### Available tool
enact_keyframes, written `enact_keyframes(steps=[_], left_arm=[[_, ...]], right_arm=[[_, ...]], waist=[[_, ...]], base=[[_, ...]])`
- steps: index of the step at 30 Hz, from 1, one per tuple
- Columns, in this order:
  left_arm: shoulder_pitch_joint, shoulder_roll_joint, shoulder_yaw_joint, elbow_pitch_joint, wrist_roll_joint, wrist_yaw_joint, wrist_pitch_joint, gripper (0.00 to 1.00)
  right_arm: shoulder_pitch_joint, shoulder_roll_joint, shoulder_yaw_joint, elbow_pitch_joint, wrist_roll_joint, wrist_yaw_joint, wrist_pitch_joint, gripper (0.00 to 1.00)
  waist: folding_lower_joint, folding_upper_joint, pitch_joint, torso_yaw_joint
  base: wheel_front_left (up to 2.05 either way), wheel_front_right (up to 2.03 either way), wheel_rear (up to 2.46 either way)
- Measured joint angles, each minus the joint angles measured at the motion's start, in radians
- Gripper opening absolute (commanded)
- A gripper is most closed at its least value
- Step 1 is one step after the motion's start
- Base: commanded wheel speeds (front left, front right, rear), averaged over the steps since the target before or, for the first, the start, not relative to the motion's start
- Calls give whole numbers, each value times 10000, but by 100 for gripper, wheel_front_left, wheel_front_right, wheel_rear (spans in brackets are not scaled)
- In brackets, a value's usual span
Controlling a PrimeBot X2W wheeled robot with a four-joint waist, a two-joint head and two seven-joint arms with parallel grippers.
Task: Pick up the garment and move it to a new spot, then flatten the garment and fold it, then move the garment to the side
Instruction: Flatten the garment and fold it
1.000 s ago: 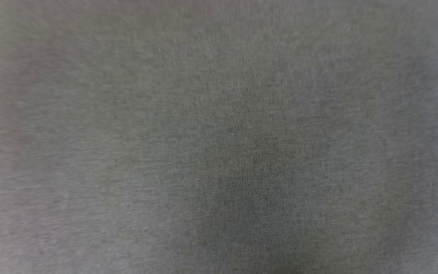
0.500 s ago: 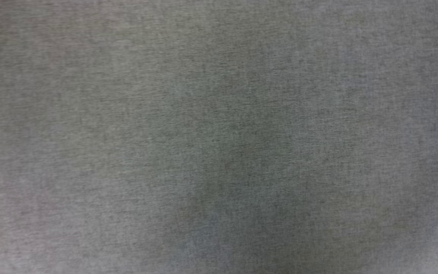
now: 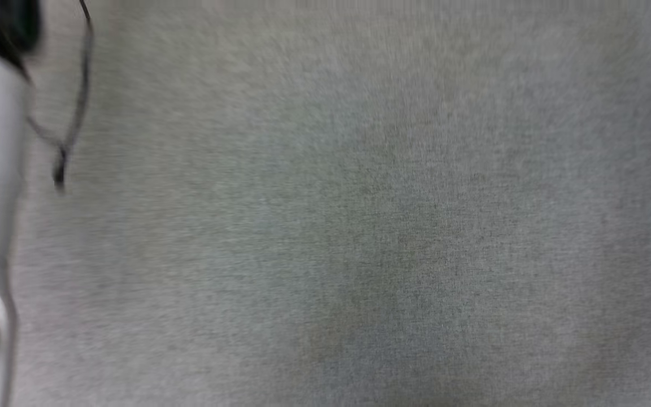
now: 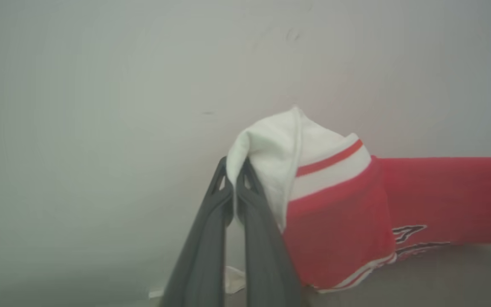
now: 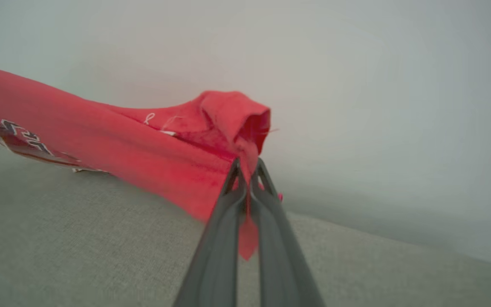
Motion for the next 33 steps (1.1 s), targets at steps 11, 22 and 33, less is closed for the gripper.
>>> enact_keyframes(steps=[11, 22, 33], left_arm=[[6602, -251, 520, -2642, -458, 477, -127, 0], [11814, -512, 974, -4591, -853, 1243, -123, 0], [13897, -36, 1003, -6573, -1129, 1927, 842, 0]], right_arm=[[5546, -817, 65, -1344, 1026, 6, 364, 0], [11050, -307, -1827, -3300, 988, 63, 1162, 0], [14024, 1110, -3776, -6468, -397, 52, 3198, 0]], waist=[[-2, 0, -2542, 386], [-5, 0, -4561, 544], [-4, 0, -5184, 475]], base=[[0, 0, 0], [0, 0, 0], [0, 0, 0]])
